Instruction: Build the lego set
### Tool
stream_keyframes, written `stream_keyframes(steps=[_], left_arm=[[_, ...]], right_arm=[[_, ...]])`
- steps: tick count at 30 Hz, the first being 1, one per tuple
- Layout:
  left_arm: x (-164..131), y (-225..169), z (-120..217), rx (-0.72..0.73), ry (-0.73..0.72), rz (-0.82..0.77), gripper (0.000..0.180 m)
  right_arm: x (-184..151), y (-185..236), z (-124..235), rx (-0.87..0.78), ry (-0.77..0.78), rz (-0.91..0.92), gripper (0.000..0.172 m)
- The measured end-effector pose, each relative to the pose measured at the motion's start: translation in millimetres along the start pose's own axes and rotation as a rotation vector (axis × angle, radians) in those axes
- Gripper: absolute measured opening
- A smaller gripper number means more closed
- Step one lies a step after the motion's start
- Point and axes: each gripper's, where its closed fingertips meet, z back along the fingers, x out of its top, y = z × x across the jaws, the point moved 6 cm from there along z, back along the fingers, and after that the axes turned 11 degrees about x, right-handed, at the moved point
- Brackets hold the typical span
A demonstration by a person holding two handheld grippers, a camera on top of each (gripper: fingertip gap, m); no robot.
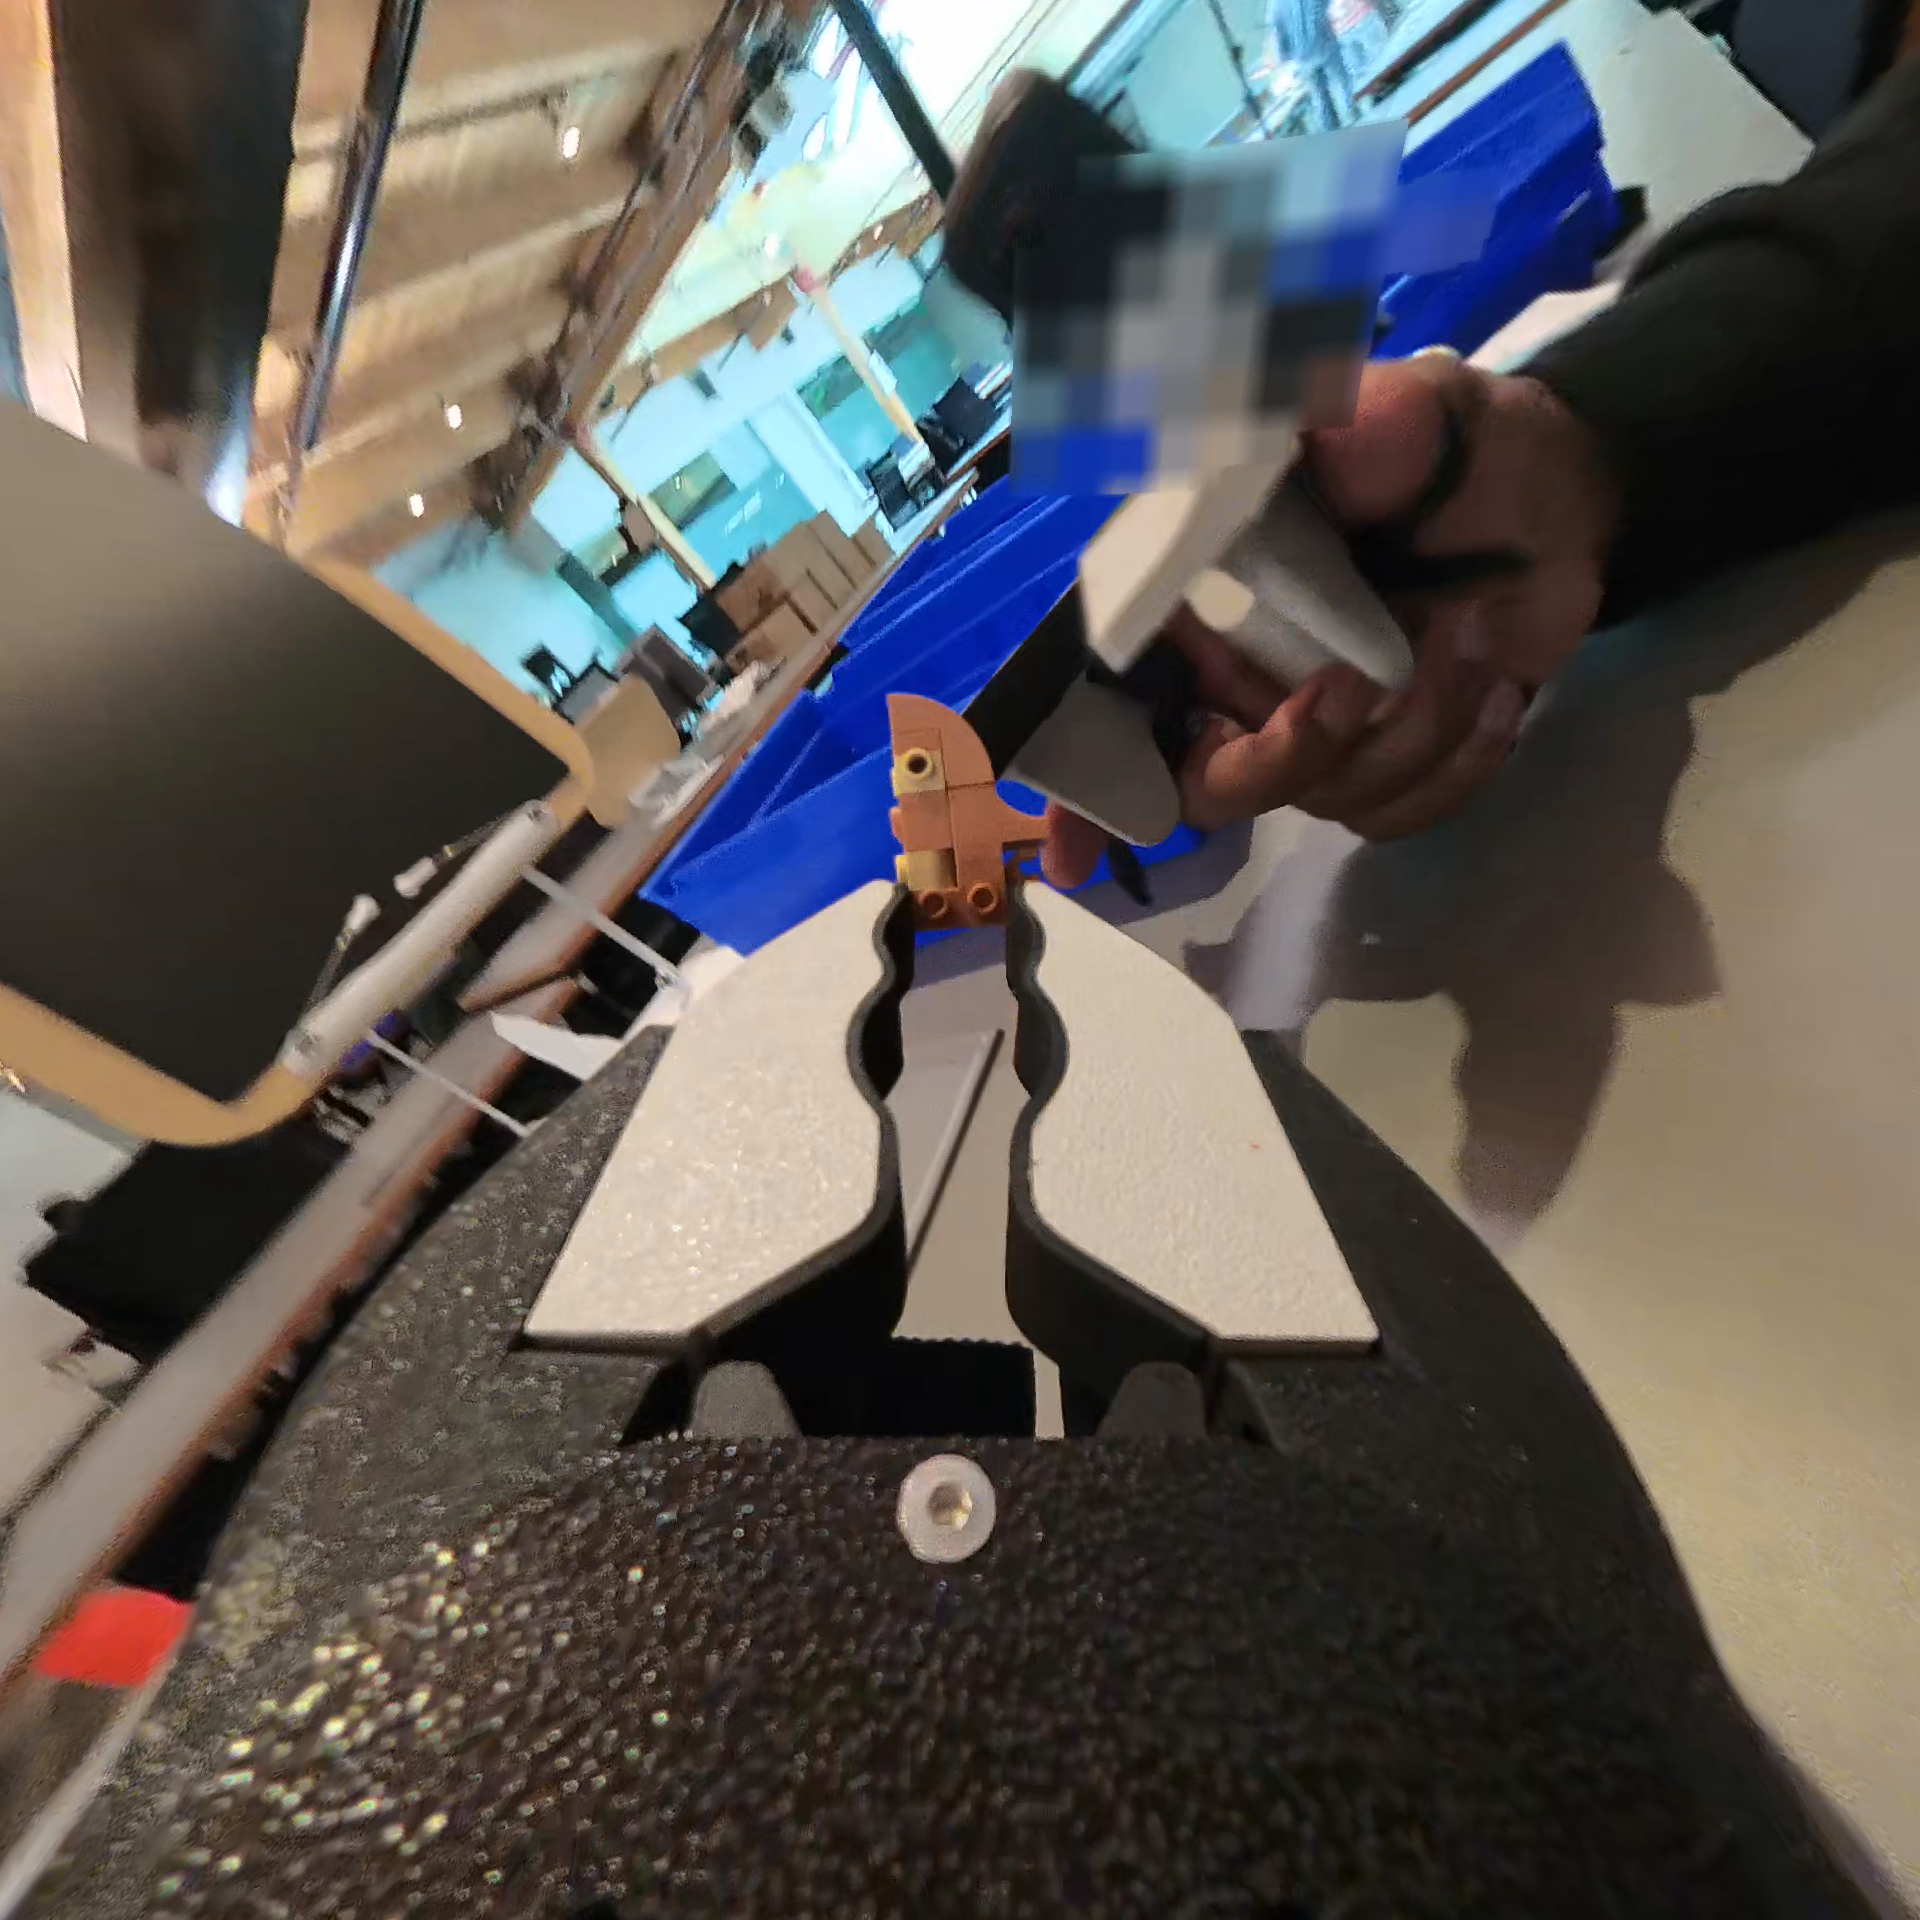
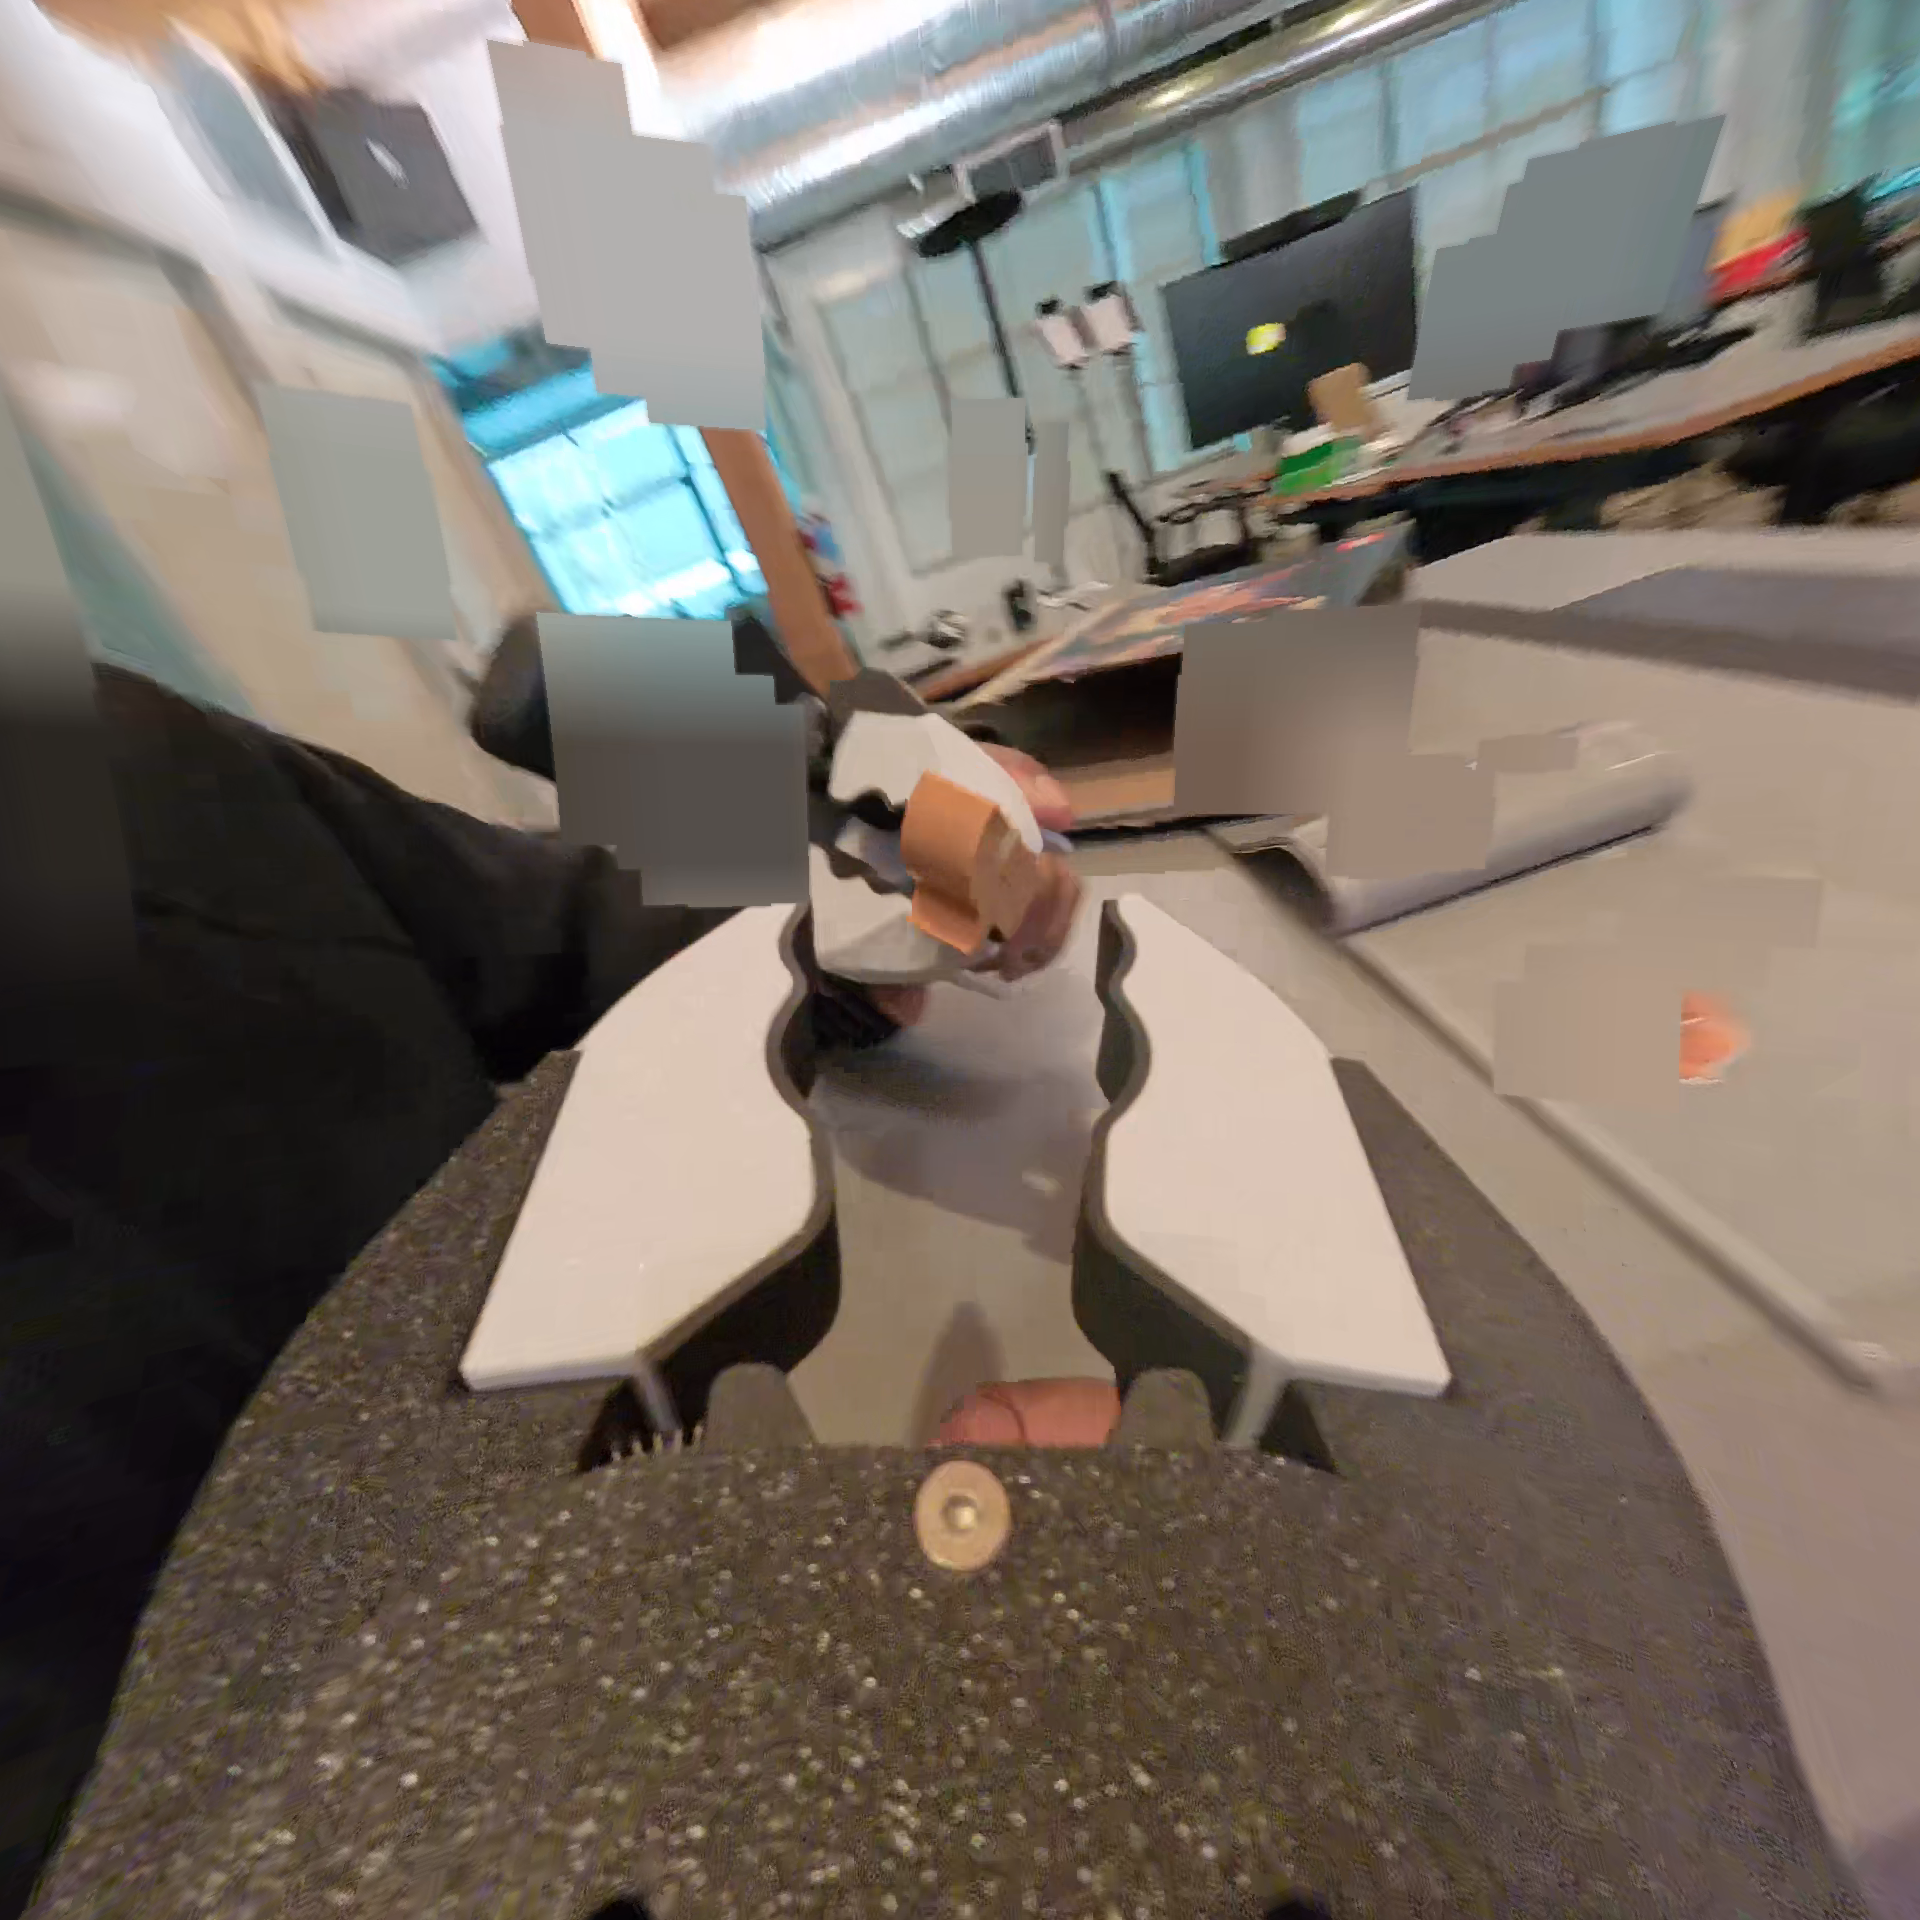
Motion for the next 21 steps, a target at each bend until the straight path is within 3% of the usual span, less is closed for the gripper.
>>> stream_keyframes(steps=[5, 9, 21], left_arm=[[8, -9, 8, -0.035, -0.116, -0.212, 0.017], [10, -17, 11, -0.056, -0.145, -0.33, 0.017], [19, -33, 19, -0.113, -0.236, -0.418, 0.017]], right_arm=[[-6, 2, -3, 0.168, -0.042, -0.218, 0.054], [-13, 8, -10, 0.242, 0.003, -0.235, 0.054], [-22, 26, -20, 0.376, 0.053, -0.22, 0.045]])
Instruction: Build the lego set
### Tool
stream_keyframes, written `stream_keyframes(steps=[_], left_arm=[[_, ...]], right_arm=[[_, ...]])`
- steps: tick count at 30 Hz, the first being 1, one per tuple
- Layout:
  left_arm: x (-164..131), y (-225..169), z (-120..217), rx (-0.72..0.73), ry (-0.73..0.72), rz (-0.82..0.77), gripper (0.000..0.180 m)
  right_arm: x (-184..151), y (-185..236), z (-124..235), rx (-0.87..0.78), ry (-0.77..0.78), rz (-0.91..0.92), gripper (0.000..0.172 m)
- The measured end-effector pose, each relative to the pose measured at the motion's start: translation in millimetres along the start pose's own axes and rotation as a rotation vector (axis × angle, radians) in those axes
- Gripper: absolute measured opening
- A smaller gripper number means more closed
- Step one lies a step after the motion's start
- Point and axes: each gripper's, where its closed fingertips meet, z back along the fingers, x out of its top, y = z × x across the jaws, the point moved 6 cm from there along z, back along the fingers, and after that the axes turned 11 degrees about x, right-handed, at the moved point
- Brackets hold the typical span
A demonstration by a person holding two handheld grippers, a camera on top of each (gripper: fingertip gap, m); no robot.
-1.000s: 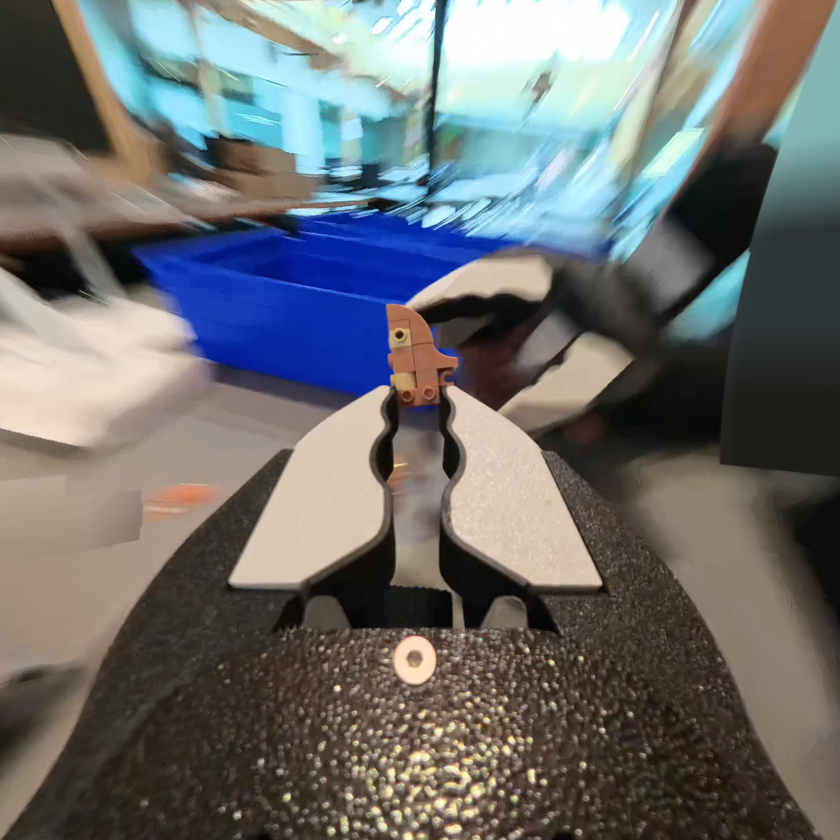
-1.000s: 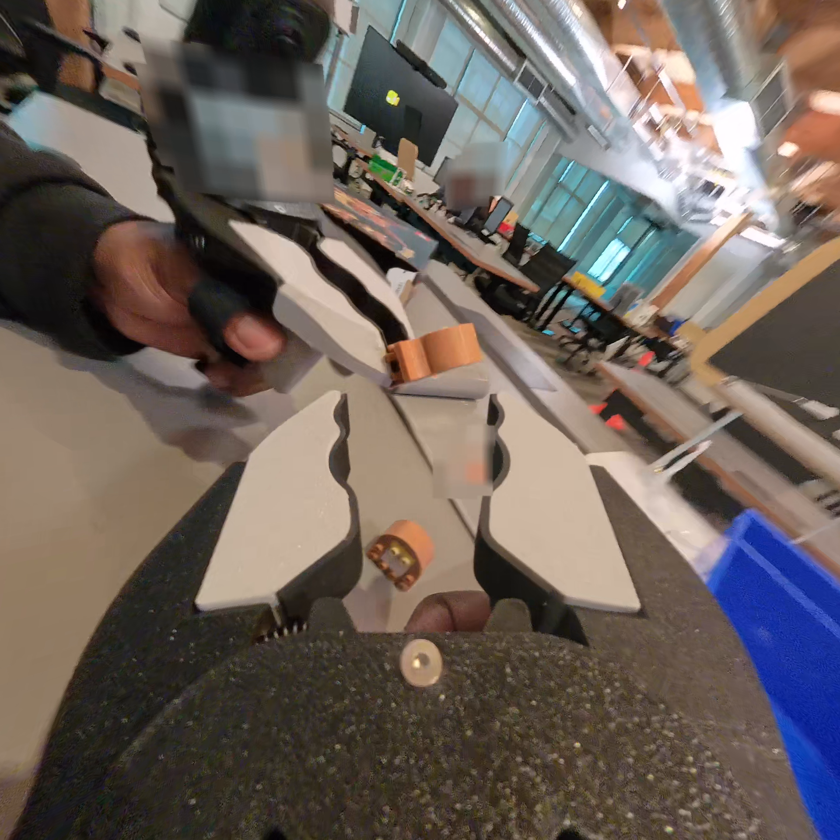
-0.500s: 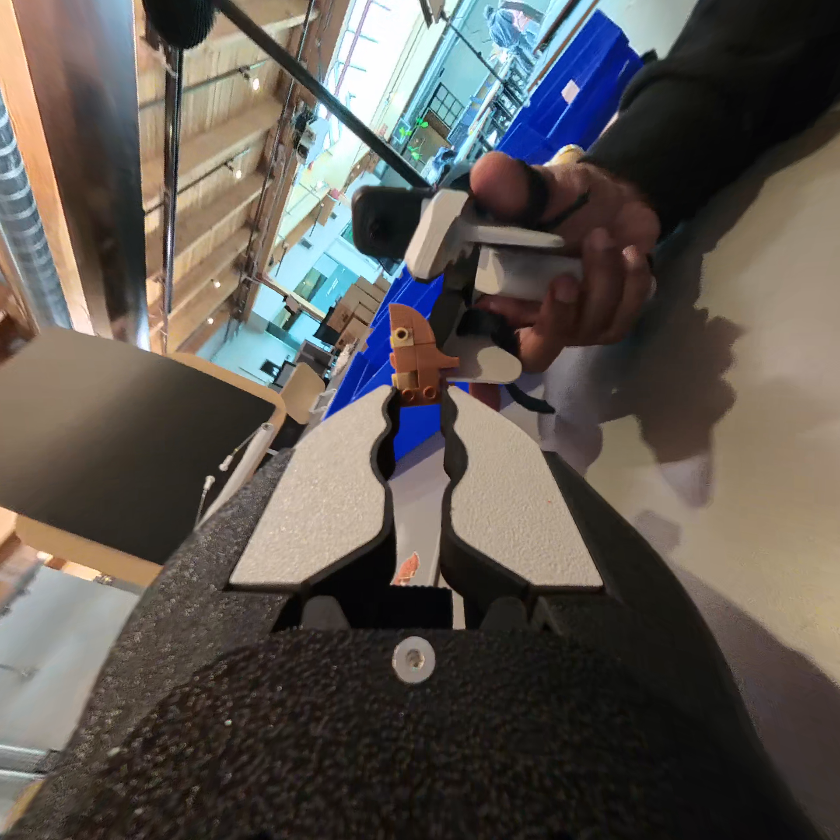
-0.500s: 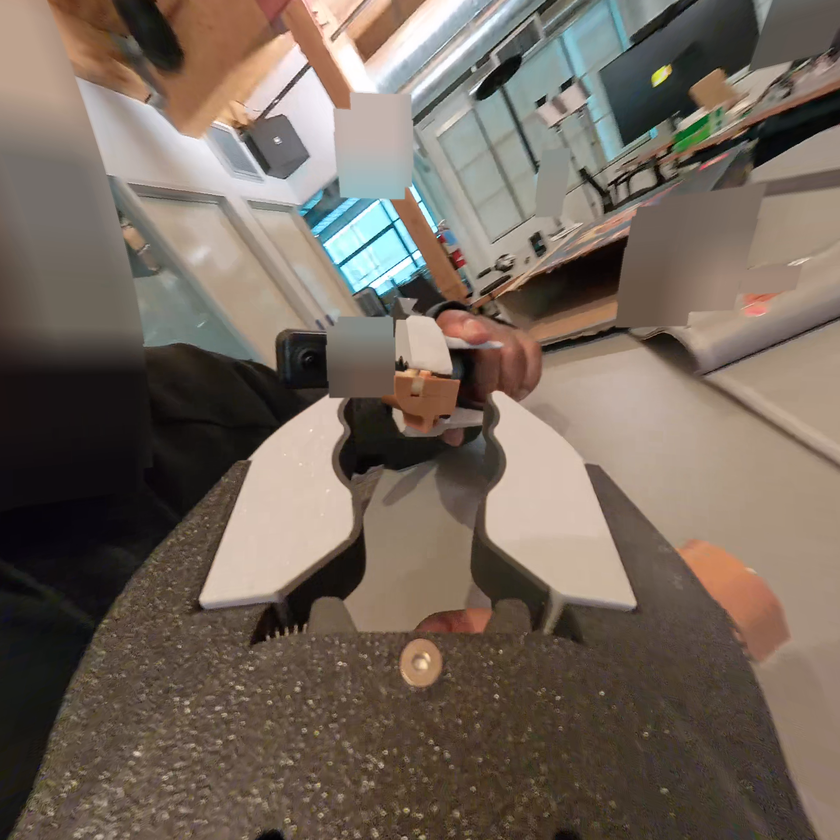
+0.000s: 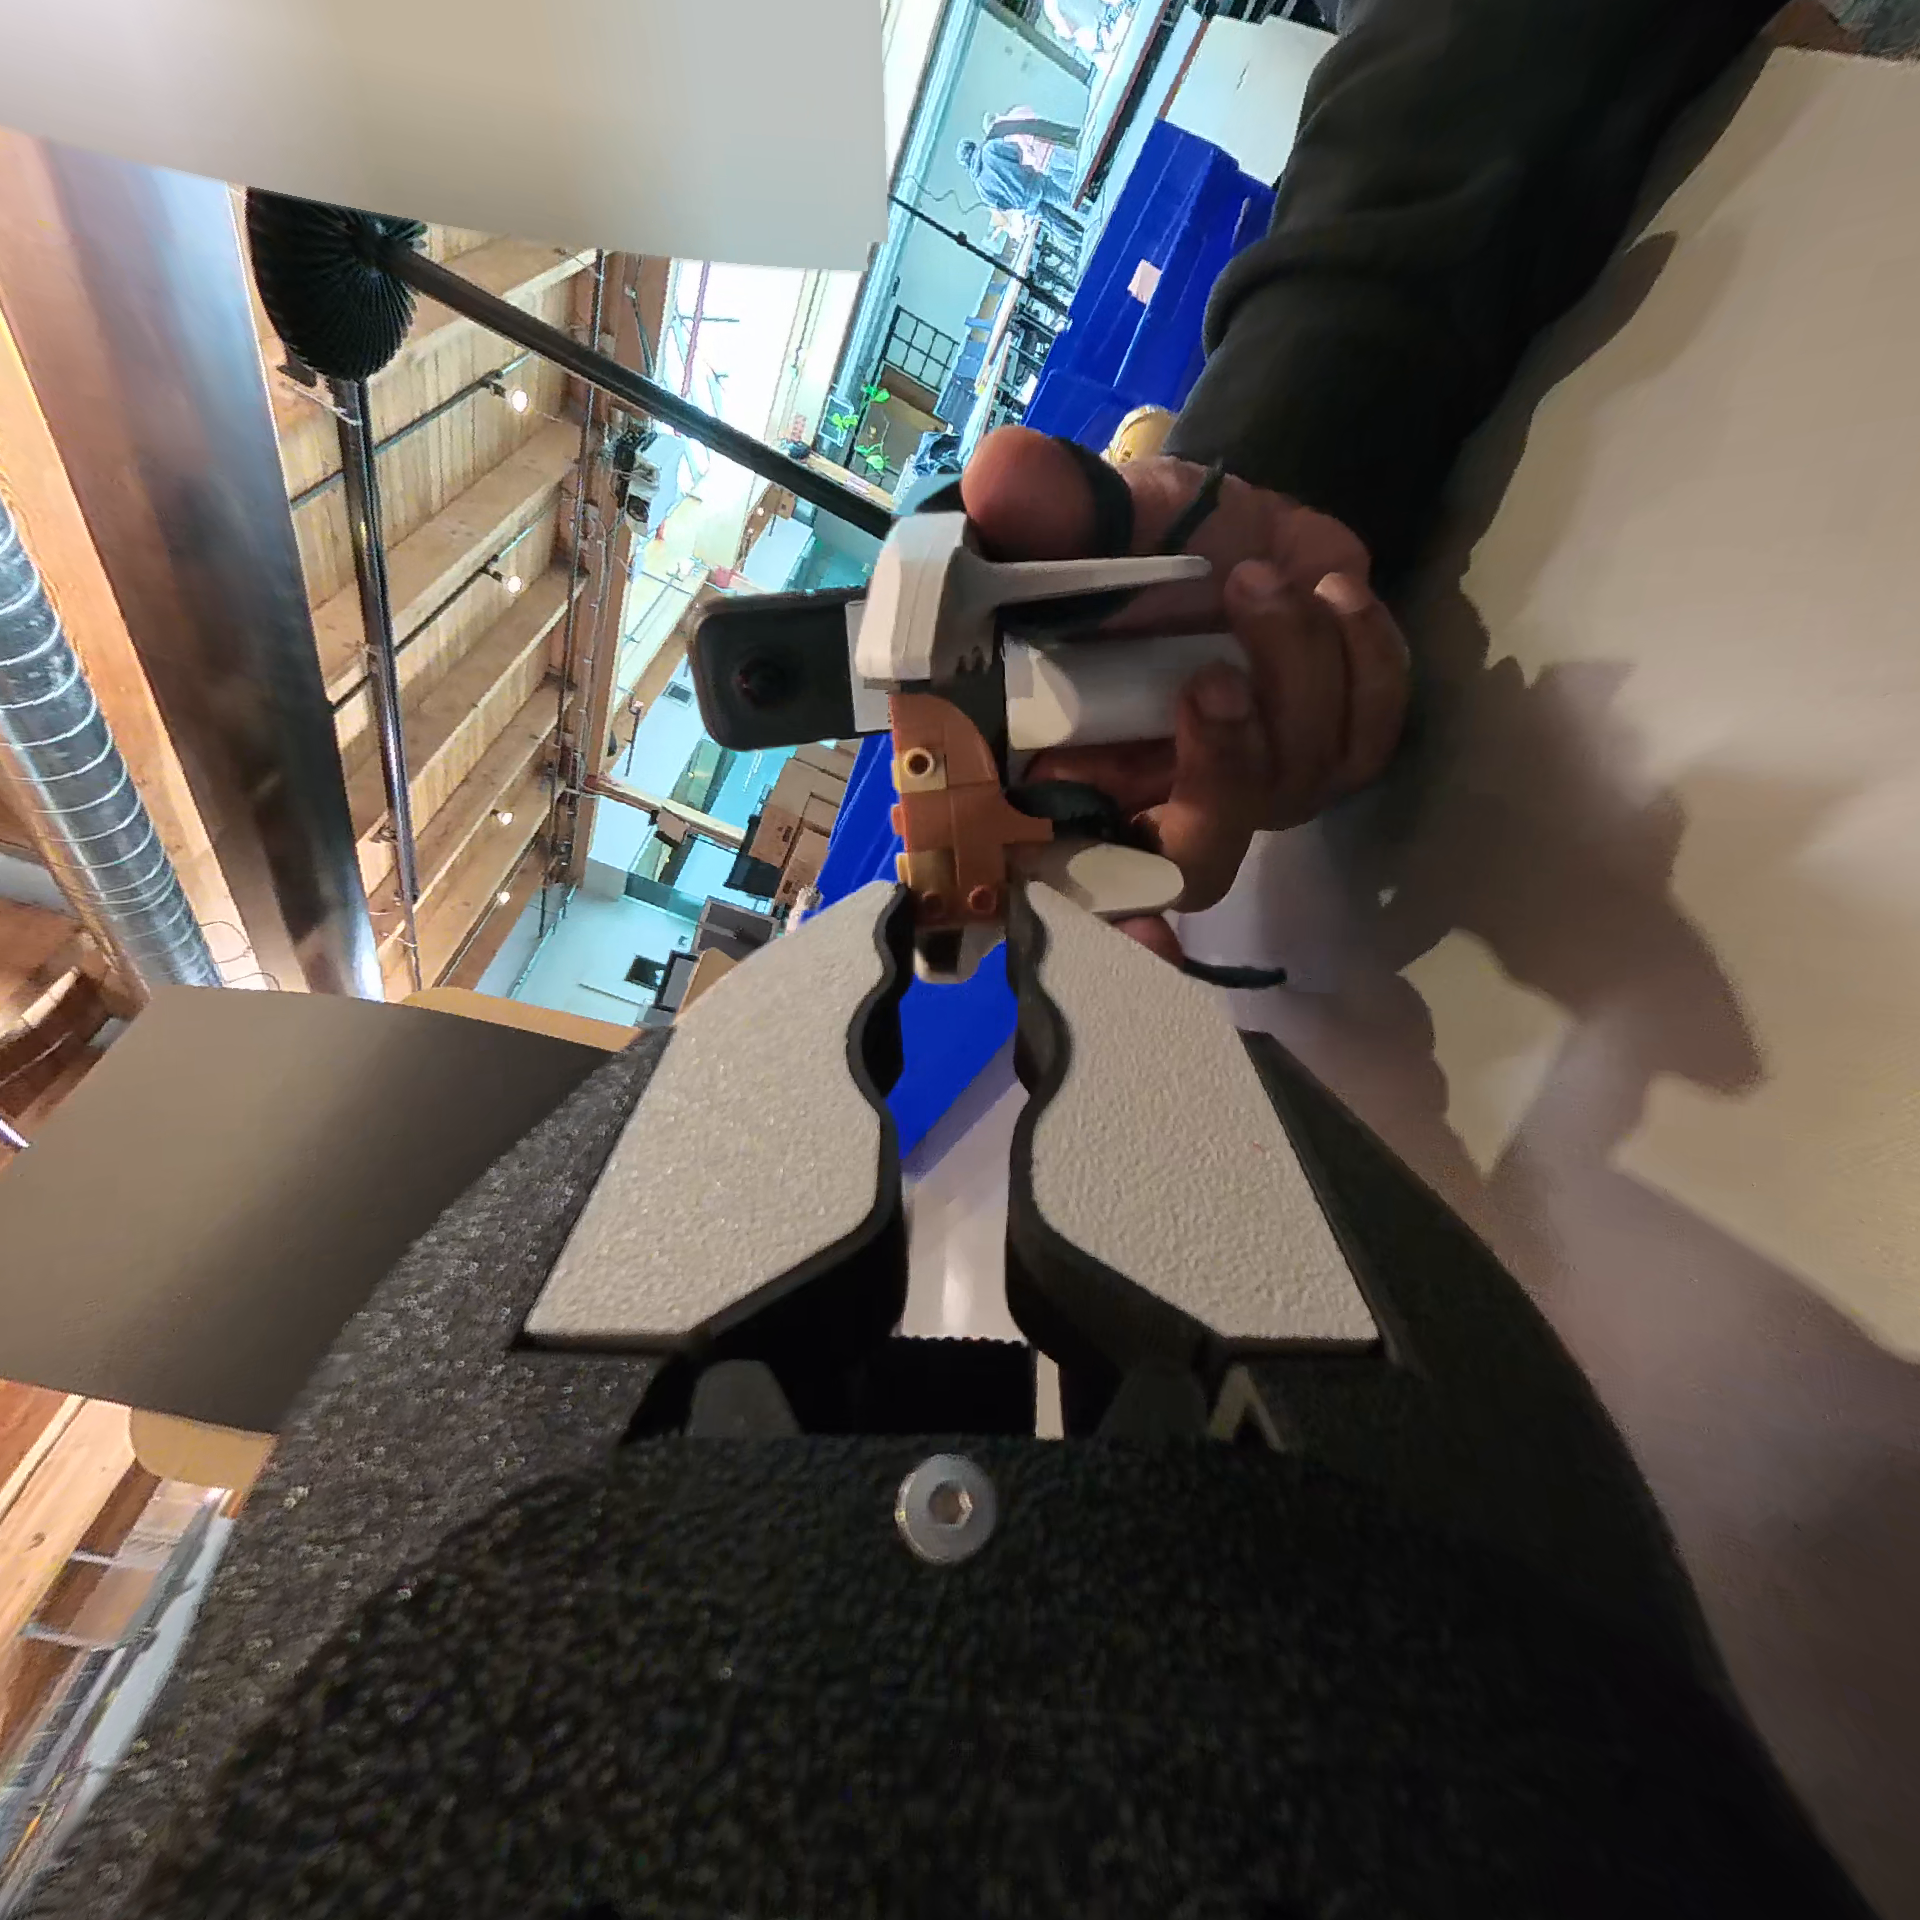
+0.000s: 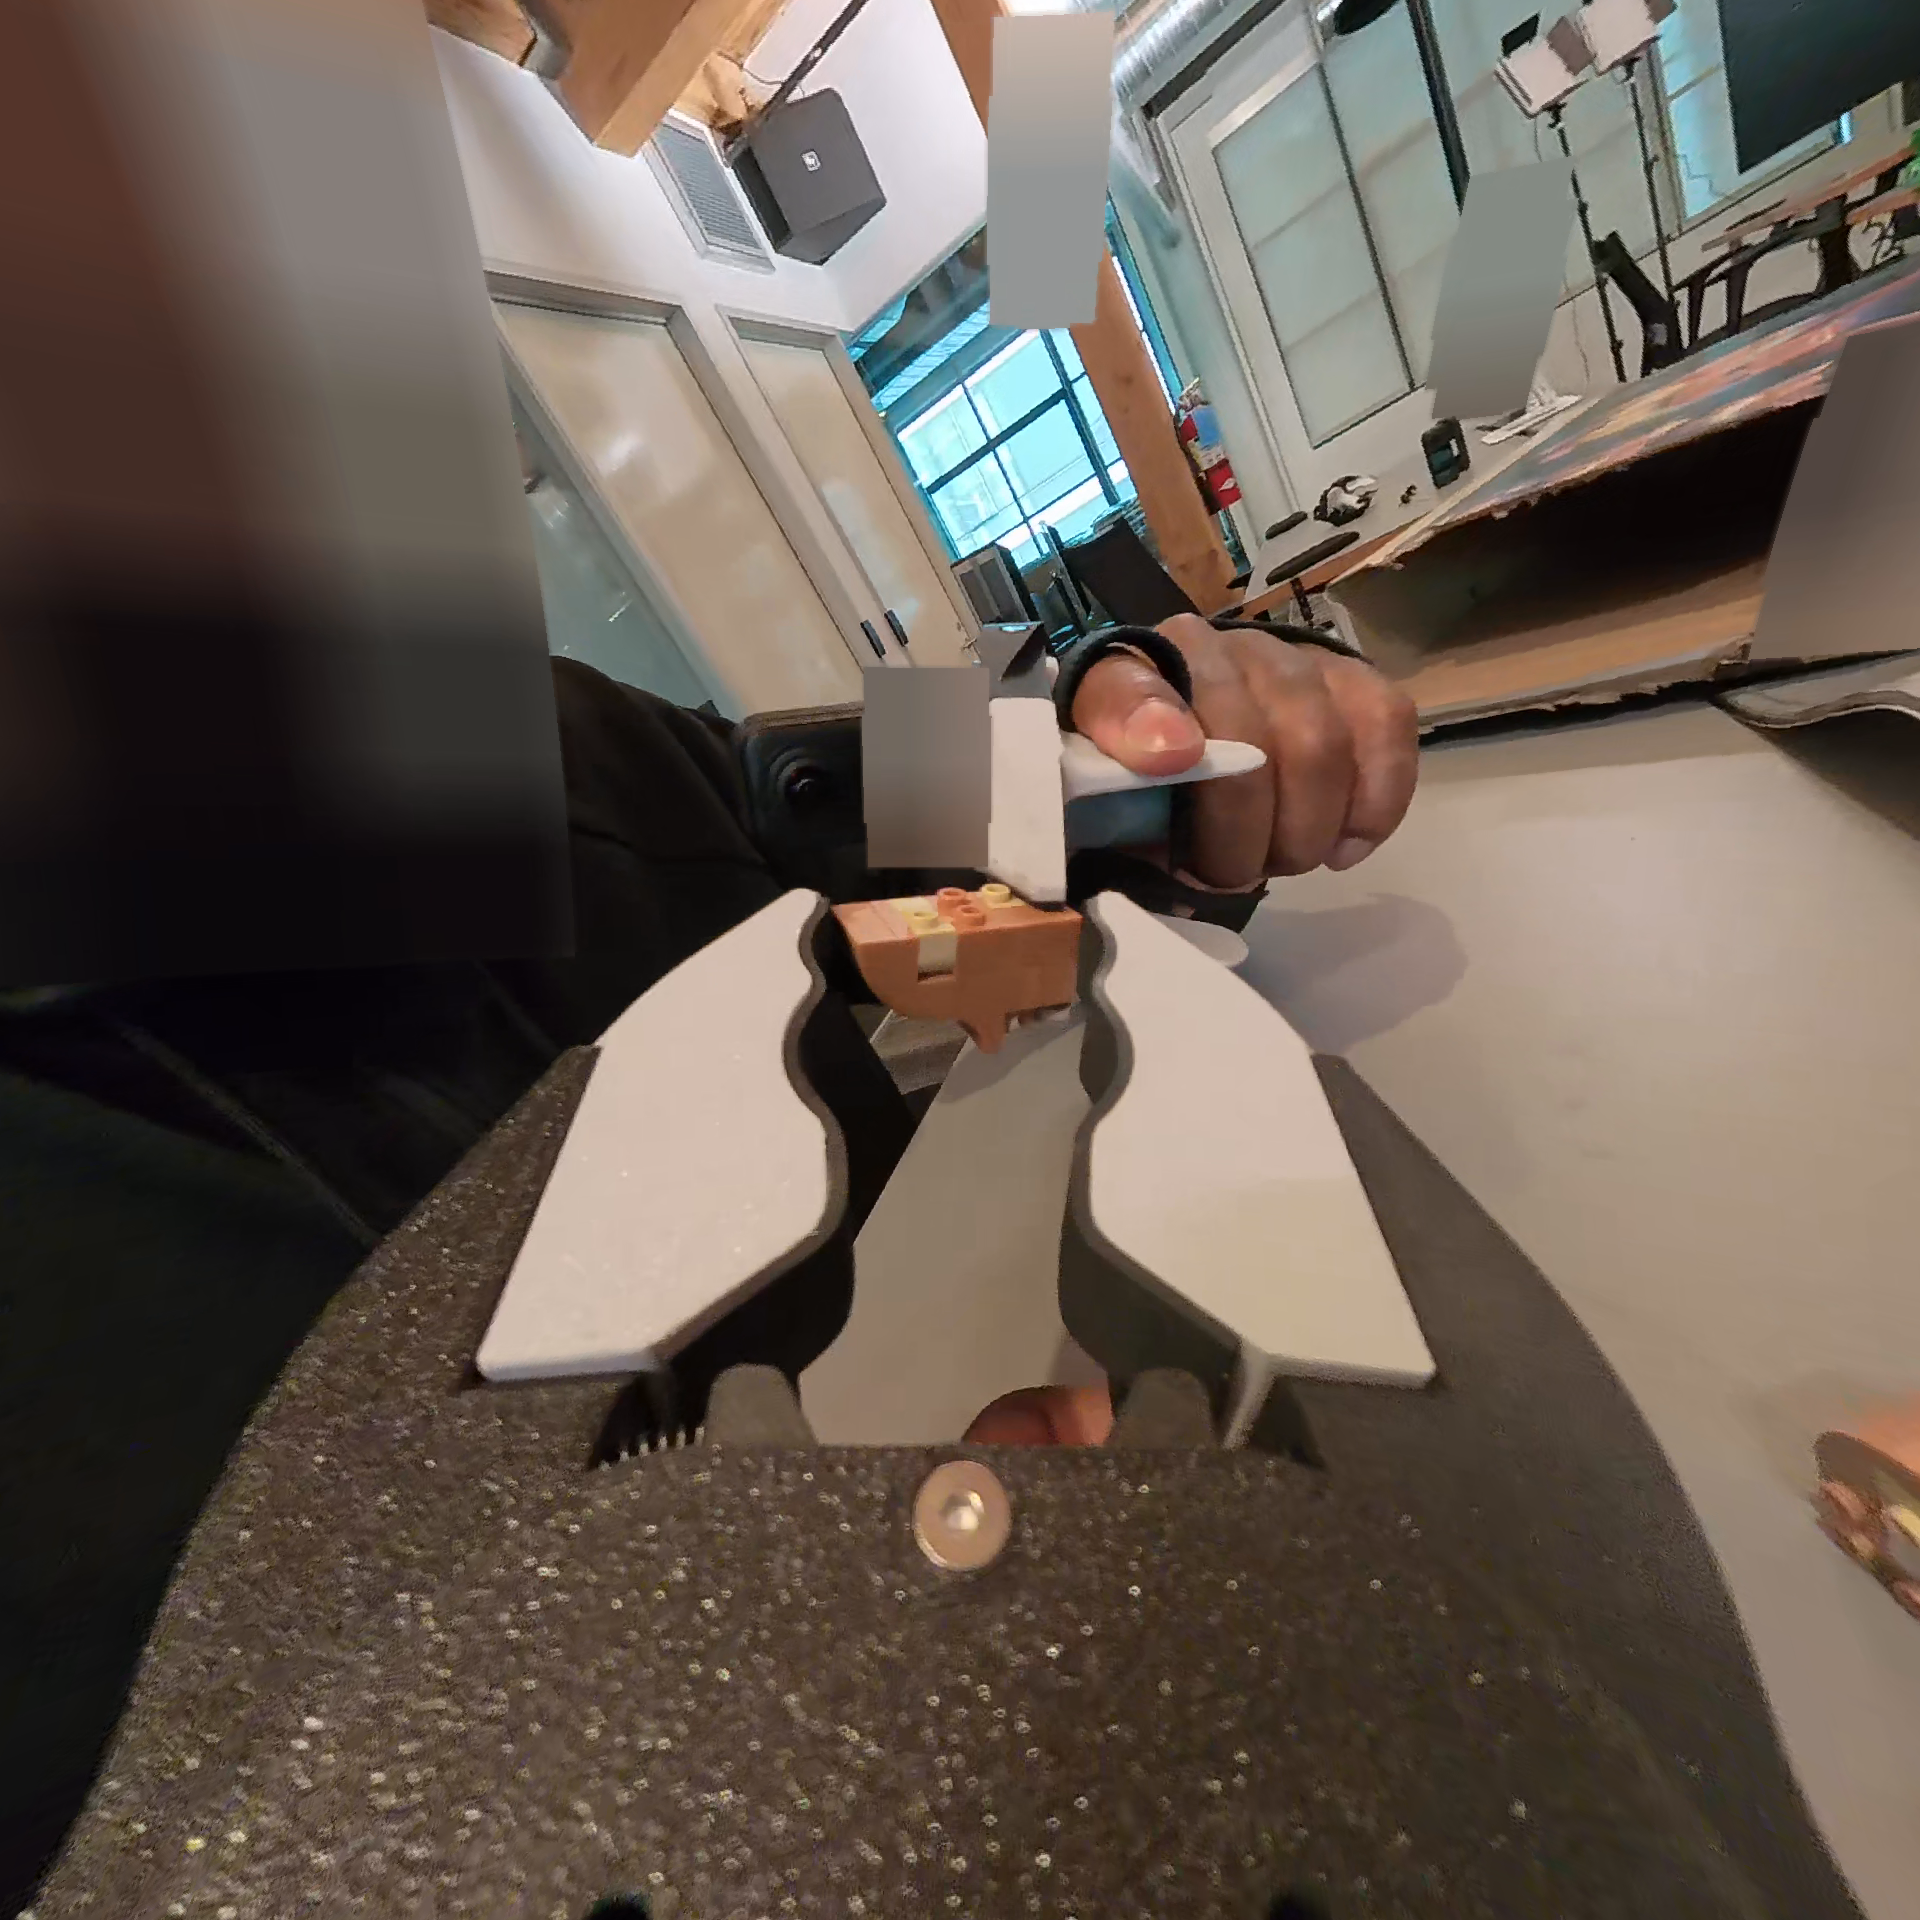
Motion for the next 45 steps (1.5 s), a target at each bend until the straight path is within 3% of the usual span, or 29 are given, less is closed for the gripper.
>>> stream_keyframes(steps=[14, 38, 41, 43, 45], left_arm=[[3, 1, 0, 0.038, 0.038, -0.068, 0.016], [1, 1, 2, 0.032, 0.034, -0.069, 0.017], [-2, 2, 1, 0.022, 0.057, -0.016, 0.017], [-8, 3, -1, 0.02, 0.091, 0.047, 0.017], [-15, 3, -3, -0.003, 0.131, 0.138, 0.017]], right_arm=[[2, 5, -3, -0.075, 0.043, 0.158, 0.043], [1, 6, -6, -0.109, 0.051, 0.177, 0.043], [4, 2, -3, -0.141, 0.022, 0.16, 0.045], [5, 1, 1, -0.2, 0.056, 0.21, 0.059], [8, -2, 8, -0.276, 0.079, 0.268, 0.06]])
